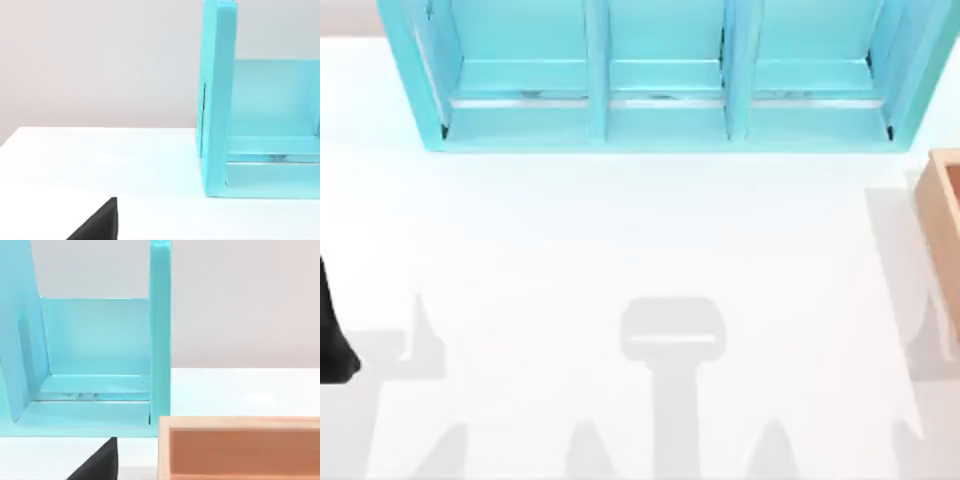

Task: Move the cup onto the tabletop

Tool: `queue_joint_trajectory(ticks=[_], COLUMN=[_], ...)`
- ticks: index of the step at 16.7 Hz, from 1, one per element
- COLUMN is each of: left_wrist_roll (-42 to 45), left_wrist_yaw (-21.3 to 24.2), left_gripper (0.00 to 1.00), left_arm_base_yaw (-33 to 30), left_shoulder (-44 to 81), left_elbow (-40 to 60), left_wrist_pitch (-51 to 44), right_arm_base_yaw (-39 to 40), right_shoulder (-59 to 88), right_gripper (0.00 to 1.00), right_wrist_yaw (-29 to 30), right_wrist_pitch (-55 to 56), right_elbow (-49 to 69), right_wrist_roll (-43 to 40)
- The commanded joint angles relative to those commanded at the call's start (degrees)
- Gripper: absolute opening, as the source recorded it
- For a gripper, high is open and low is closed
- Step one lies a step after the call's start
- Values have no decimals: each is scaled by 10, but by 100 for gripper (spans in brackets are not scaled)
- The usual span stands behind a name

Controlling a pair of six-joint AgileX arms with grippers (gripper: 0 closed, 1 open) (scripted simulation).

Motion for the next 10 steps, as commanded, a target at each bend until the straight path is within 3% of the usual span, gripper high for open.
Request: queue_joint_trajectory(ticks=[5,10], left_wrist_roll=[0,0], left_wrist_yaw=[0,0], left_gripper=[100,100], left_arm_base_yaw=[0,0], left_shoulder=[0,0], left_elbow=[0,0], left_wrist_pitch=[0,0], right_arm_base_yaw=[-19,-88], right_shoulder=[38,222], right_gripper=[100,100], right_wrist_yaw=[1,1], right_wrist_pitch=[-36,-205], right_elbow=[37,203], right_wrist_roll=[-18,-86])
